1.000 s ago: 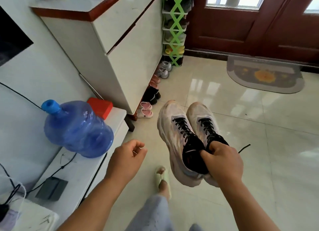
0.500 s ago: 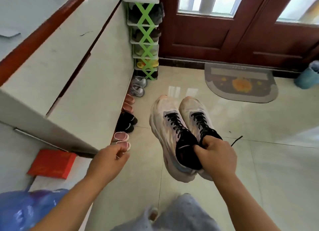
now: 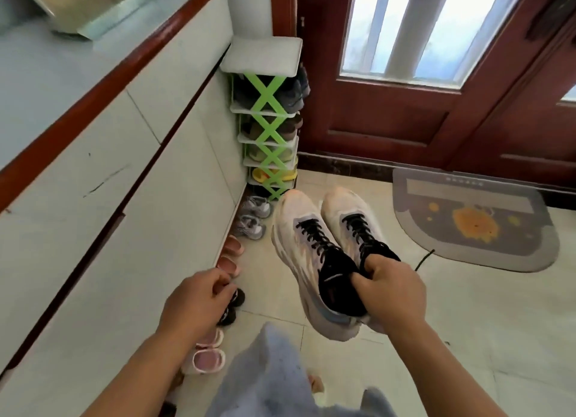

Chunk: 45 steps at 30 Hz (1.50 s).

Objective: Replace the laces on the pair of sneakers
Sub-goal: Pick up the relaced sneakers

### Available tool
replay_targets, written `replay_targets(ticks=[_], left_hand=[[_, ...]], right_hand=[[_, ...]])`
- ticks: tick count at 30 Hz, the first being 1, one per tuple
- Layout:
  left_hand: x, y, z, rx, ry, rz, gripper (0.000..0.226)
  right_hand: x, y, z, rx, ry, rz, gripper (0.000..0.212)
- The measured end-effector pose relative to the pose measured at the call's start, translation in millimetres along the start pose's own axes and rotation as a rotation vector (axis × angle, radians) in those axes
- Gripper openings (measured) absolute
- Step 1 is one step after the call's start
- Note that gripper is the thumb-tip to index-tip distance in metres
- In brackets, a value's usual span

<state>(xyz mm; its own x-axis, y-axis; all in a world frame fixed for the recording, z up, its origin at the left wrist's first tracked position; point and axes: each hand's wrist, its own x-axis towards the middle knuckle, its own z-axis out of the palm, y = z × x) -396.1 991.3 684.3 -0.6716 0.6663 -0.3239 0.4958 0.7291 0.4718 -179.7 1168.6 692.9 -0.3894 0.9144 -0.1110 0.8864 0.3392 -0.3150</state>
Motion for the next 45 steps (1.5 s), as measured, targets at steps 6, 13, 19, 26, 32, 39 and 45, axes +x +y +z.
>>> replay_targets(ticks=[6, 13, 19, 26, 32, 39, 45], left_hand=[[123, 45, -23, -0.132, 0.052, -0.056, 0.012], [317, 113, -59, -0.092, 0.020, 0.007, 0.008], [446, 162, -103, -0.105, 0.051, -0.023, 0.006], [518, 198, -100, -0.226, 0.166, -0.213, 0.021], [543, 241, -85, -0.391, 0.340, -0.469, 0.020], [560, 269, -78, -0.482, 0.464, -0.670, 0.014], [560, 272, -82, -0.517, 0.512, -0.771, 0.013]], right_hand=[[144, -42, -5, 0.036, 0.000, -0.083, 0.027], [325, -96, -21, 0.037, -0.009, -0.128, 0.036], [465, -120, -52, 0.031, -0.004, -0.223, 0.040], [612, -148, -60, -0.032, -0.060, -0.432, 0.040], [728, -199, -70, -0.072, -0.160, -0.752, 0.034], [792, -275, -51, -0.073, -0.286, -0.999, 0.024], [798, -311, -18, -0.056, -0.311, -1.064, 0.026]])
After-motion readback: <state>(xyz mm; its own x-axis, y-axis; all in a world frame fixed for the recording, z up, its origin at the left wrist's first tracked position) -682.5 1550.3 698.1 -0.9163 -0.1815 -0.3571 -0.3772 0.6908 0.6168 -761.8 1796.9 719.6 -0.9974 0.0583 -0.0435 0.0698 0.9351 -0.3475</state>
